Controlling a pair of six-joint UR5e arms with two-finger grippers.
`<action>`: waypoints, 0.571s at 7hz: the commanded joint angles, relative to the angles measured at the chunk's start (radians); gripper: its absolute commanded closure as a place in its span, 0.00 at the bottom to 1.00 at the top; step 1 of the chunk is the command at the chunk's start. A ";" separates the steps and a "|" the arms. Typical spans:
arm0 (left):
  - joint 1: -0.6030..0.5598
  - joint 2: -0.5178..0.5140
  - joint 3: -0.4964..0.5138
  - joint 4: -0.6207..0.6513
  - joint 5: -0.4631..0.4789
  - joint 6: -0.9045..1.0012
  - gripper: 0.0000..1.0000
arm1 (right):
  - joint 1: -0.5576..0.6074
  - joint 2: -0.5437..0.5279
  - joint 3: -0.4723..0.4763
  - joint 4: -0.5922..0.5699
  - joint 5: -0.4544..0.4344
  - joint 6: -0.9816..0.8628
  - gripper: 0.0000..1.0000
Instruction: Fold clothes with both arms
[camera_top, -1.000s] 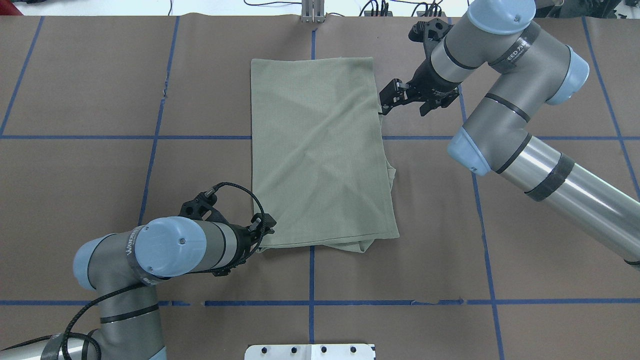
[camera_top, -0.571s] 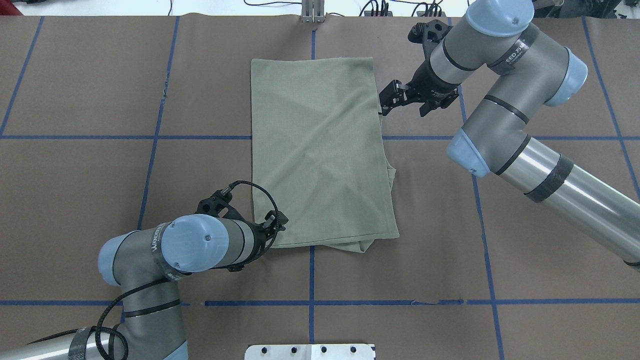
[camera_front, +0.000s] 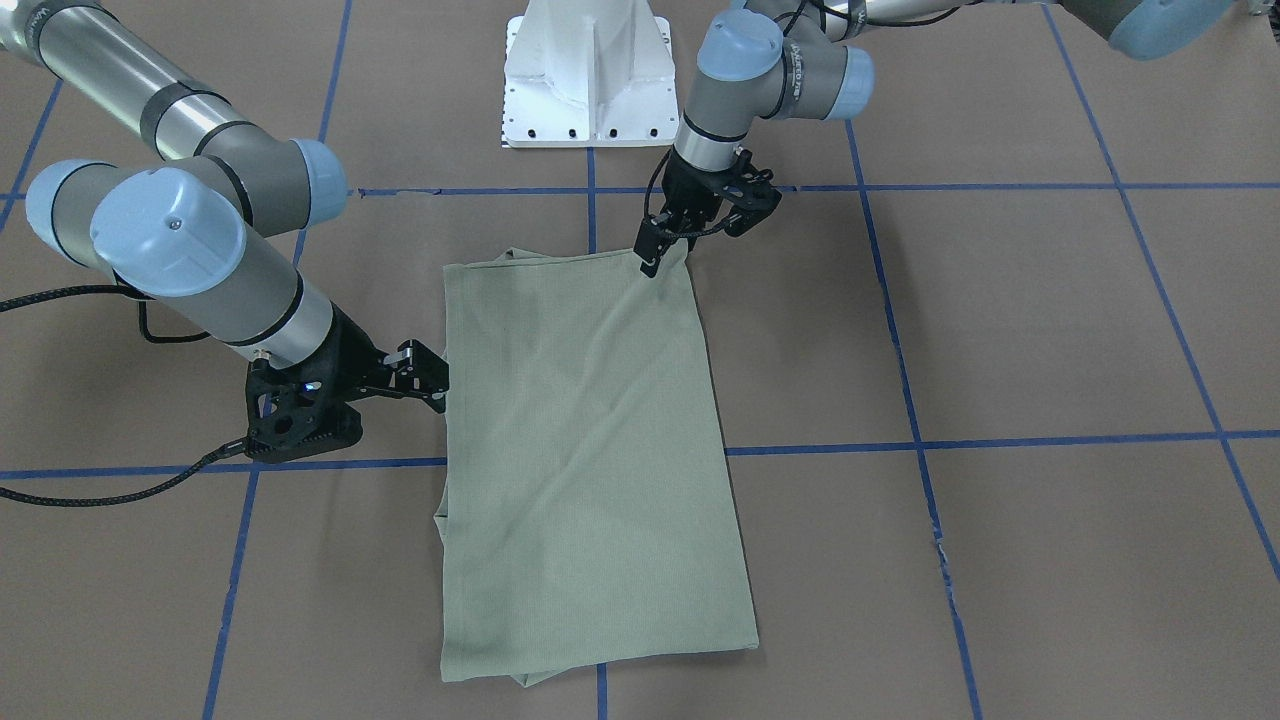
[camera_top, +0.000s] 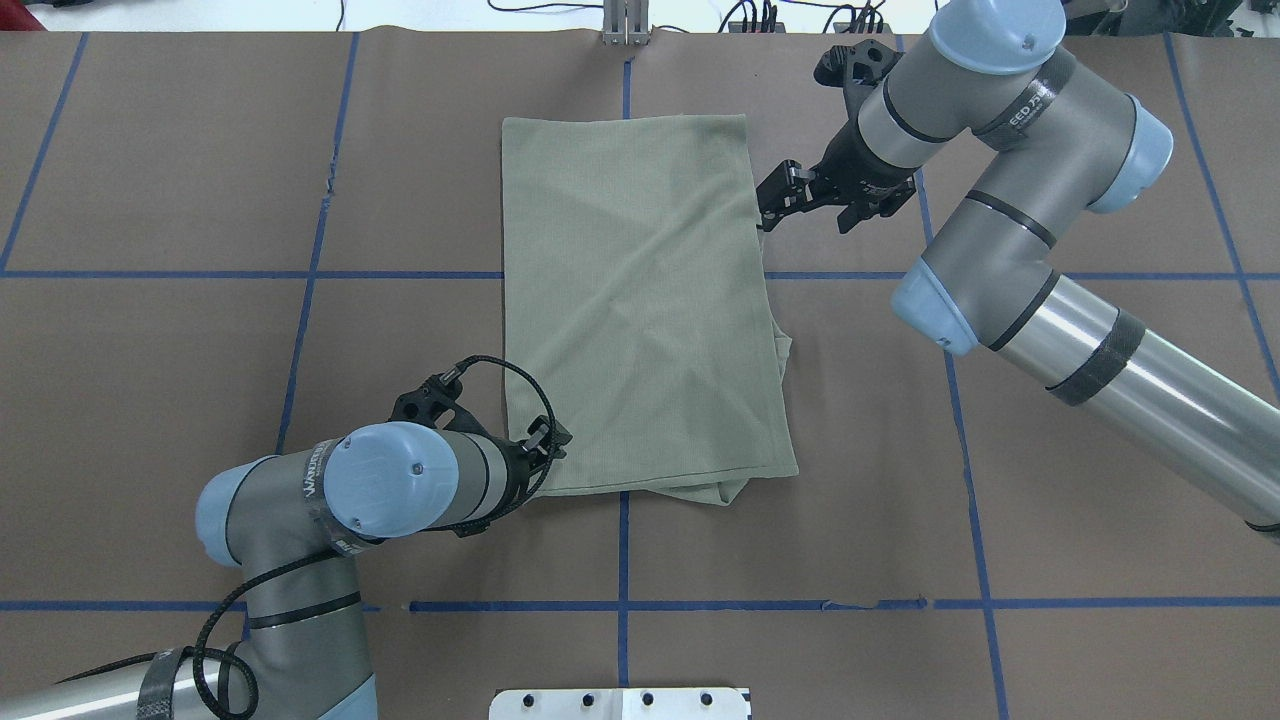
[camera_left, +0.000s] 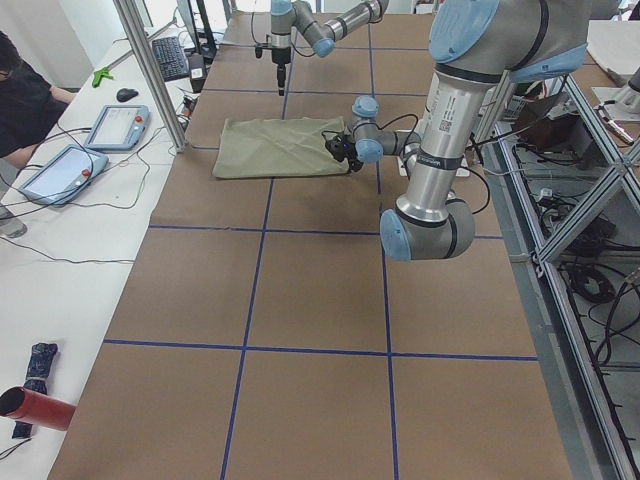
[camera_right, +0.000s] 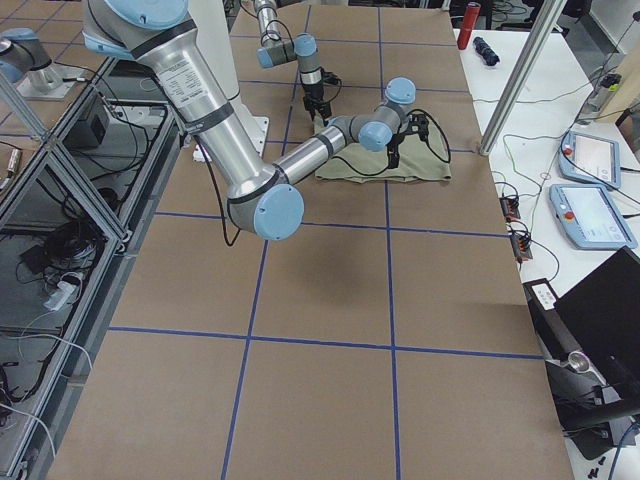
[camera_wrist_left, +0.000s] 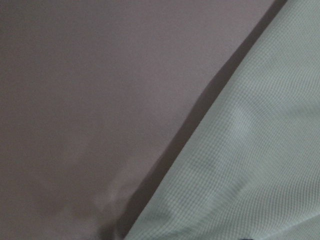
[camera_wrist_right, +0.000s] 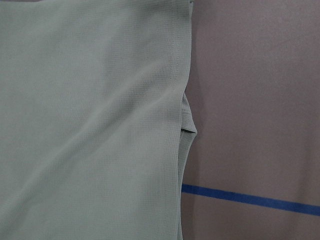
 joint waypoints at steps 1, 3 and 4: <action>0.001 0.002 -0.010 0.025 0.000 0.000 0.17 | -0.002 0.001 0.000 0.000 -0.002 0.000 0.00; 0.009 0.004 -0.008 0.025 0.000 0.000 0.18 | -0.008 -0.001 0.000 0.000 -0.018 0.000 0.00; 0.010 0.002 -0.005 0.023 0.000 -0.001 0.21 | -0.008 -0.001 0.000 0.000 -0.020 0.000 0.00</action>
